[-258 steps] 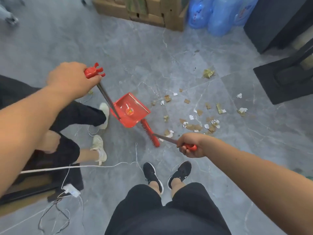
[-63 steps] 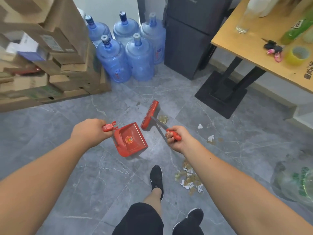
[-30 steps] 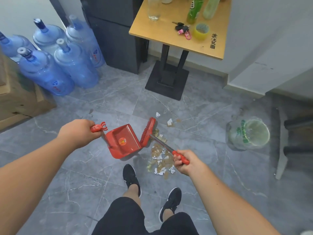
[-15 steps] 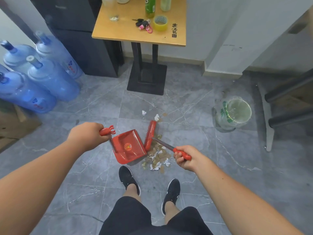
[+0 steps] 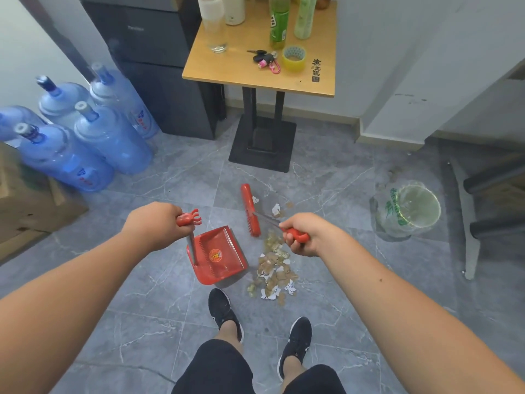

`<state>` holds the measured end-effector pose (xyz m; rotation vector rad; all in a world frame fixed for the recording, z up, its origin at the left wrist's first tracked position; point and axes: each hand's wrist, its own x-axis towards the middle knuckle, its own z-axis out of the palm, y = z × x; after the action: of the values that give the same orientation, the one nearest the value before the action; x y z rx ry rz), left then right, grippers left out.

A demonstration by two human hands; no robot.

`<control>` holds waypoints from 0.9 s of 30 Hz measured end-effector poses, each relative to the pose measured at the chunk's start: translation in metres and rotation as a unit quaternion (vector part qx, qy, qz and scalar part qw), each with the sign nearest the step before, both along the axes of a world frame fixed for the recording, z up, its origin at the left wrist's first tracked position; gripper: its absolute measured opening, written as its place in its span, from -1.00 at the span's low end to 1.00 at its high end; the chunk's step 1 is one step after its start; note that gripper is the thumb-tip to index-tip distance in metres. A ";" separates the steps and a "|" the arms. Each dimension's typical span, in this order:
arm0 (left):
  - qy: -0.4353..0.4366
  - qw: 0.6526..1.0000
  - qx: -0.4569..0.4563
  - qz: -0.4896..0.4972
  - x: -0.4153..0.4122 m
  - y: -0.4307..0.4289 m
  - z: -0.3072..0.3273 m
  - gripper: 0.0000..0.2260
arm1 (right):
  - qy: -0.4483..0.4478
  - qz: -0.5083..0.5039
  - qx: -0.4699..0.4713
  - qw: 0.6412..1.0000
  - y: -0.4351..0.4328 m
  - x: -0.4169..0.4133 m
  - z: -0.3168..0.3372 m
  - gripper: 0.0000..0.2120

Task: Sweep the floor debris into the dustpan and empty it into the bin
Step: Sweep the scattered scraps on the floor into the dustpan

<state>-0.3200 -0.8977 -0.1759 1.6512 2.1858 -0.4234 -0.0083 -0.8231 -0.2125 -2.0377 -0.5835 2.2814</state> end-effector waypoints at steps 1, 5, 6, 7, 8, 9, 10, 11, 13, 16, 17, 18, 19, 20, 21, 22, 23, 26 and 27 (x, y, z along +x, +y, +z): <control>0.001 1.000 -0.001 0.001 -0.004 0.002 0.000 -0.65 | -0.015 0.022 0.018 0.999 0.005 -0.010 -0.001 -0.95; 0.003 1.000 0.004 0.017 -0.020 0.009 -0.002 -0.66 | -0.085 0.124 0.090 0.985 0.029 -0.039 -0.016 -0.95; 0.002 1.000 0.005 0.021 -0.025 0.010 -0.003 -0.65 | -0.102 0.152 0.103 0.978 0.036 -0.044 -0.022 -0.94; 0.001 1.000 0.005 0.025 -0.030 0.012 -0.005 -0.65 | -0.117 0.176 0.114 0.971 0.043 -0.048 -0.030 -0.92; 0.001 1.000 0.006 0.028 -0.034 0.013 -0.008 -0.64 | -0.132 0.198 0.123 0.964 0.051 -0.052 -0.038 -0.90; 0.002 1.000 0.007 0.030 -0.039 0.014 -0.011 -0.63 | -0.147 0.217 0.132 0.956 0.058 -0.054 -0.046 -0.89; 0.002 0.999 0.008 0.034 -0.043 0.014 -0.013 -0.62 | -0.163 0.235 0.139 0.948 0.065 -0.055 -0.054 -0.88; 0.000 0.999 0.007 0.041 -0.046 0.015 -0.016 -0.61 | -0.177 0.252 0.146 0.940 0.071 -0.056 -0.061 -0.87; -0.008 0.998 0.008 0.062 -0.051 0.015 -0.022 -0.61 | -0.205 0.284 0.155 0.924 0.082 -0.053 -0.076 -0.84; -0.015 0.996 0.013 0.090 -0.055 0.012 -0.029 -0.61 | -0.237 0.310 0.156 0.907 0.089 -0.039 -0.098 -0.80; -0.012 0.995 0.010 0.094 -0.056 0.012 -0.032 -0.60 | -0.246 0.315 0.152 0.904 0.089 -0.034 -0.105 -0.78; -0.006 0.996 0.006 0.092 -0.056 0.013 -0.033 -0.60 | -0.256 0.317 0.148 0.901 0.089 -0.027 -0.110 -0.78; 0.000 0.996 0.002 0.087 -0.056 0.014 -0.035 -0.61 | -0.268 0.321 0.144 0.897 0.088 -0.020 -0.113 -0.78; 0.005 0.997 -0.002 0.082 -0.055 0.016 -0.036 -0.61 | -0.278 0.327 0.141 0.892 0.086 -0.012 -0.116 -0.77; 0.009 0.997 -0.006 0.078 -0.055 0.018 -0.038 -0.61 | -0.289 0.332 0.140 0.887 0.083 -0.004 -0.118 -0.77; 0.010 0.997 -0.011 0.074 -0.053 0.020 -0.039 -0.62 | -0.300 0.338 0.143 0.881 0.081 0.006 -0.119 -0.76; 0.009 0.997 -0.014 0.072 -0.049 0.023 -0.040 -0.62 | -0.309 0.347 0.145 0.873 0.077 0.015 -0.118 -0.77; 0.006 0.998 -0.017 0.060 -0.032 0.033 -0.041 -0.63 | -0.330 0.378 0.145 0.853 0.065 0.046 -0.115 -0.75; 0.009 0.998 -0.019 0.053 -0.026 0.036 -0.040 -0.64 | -0.333 0.384 0.143 0.849 0.062 0.055 -0.113 -0.76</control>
<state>-0.3462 -0.8615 -0.2162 1.5103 2.2512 -0.4492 0.0471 -0.7616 -0.3259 -2.7079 -1.9392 1.4260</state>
